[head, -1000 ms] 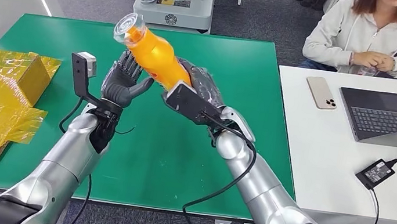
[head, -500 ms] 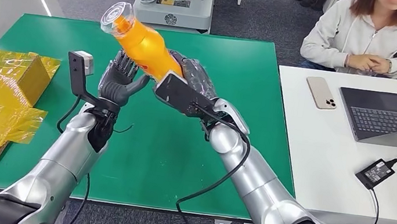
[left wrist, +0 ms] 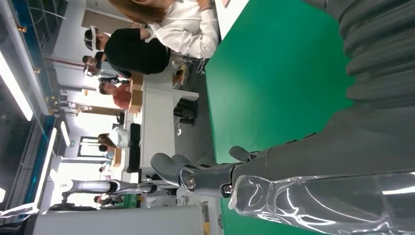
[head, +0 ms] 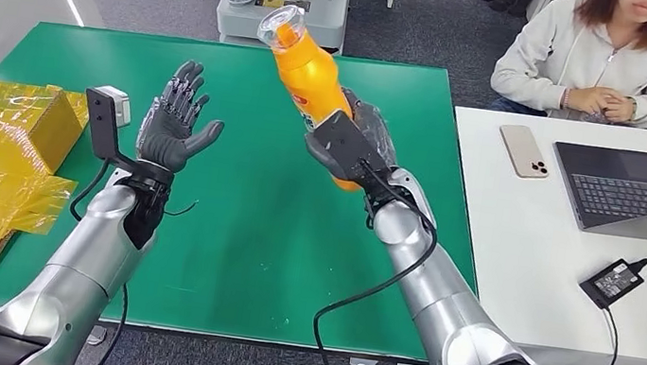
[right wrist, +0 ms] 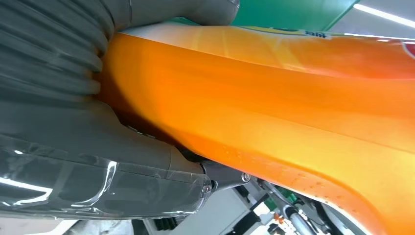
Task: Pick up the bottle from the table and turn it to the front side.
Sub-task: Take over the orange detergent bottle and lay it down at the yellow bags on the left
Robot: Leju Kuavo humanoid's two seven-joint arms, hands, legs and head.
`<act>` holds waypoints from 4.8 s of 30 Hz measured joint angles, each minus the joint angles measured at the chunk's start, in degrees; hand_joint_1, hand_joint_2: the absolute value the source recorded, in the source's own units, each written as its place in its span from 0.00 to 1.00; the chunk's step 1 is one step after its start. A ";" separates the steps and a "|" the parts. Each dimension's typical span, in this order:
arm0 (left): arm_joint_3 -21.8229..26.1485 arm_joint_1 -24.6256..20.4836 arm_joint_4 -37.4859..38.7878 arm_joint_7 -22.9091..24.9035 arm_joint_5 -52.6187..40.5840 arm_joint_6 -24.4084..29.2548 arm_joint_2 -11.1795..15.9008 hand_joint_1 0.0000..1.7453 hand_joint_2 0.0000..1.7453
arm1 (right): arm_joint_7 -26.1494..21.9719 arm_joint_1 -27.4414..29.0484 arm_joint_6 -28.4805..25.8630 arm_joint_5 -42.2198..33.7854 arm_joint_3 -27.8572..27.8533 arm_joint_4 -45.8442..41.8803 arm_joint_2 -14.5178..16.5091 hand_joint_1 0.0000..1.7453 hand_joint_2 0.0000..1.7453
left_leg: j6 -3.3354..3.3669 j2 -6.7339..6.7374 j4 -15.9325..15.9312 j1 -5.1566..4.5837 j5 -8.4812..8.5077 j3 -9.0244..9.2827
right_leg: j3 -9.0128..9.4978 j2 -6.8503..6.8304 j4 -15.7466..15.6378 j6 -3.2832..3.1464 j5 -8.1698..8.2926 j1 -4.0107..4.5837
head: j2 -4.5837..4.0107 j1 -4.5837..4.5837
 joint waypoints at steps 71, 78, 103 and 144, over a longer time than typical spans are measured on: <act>-2.38 1.44 -1.23 1.73 3.87 -2.73 -0.90 0.00 1.00 | -3.27 0.87 4.38 -0.90 1.40 5.47 3.39 0.99 1.00 | 0.00 0.00 -0.01 0.01 0.00 -0.01 | -0.01 -0.01 0.00 0.00 0.00 0.01 | 0.00 -0.01; -2.38 5.02 -7.55 2.33 2.57 -2.87 0.32 0.00 1.00 | -4.43 1.27 2.70 -1.42 -2.66 5.52 0.46 0.99 1.00 | 0.00 0.00 0.01 -0.01 0.00 -0.01 | -0.01 0.00 -0.02 0.00 0.00 -0.01 | 0.00 0.01; -8.38 14.64 -25.91 4.31 2.06 -7.29 -1.46 0.00 1.00 | -5.43 8.63 4.33 -0.61 -5.17 -3.53 -0.72 0.99 1.00 | 0.00 0.00 -0.01 0.00 -0.03 -0.03 | -0.02 -0.02 -0.03 0.02 -0.02 0.00 | 0.00 0.00; -7.97 11.69 -17.78 2.24 4.96 -4.46 -2.09 0.00 1.00 | -7.91 5.94 10.80 -3.47 1.64 -0.95 3.50 0.91 1.00 | -0.01 0.00 -0.01 0.00 -0.02 -0.03 | -0.02 -0.01 -0.01 0.02 -0.03 0.00 | 0.00 -0.01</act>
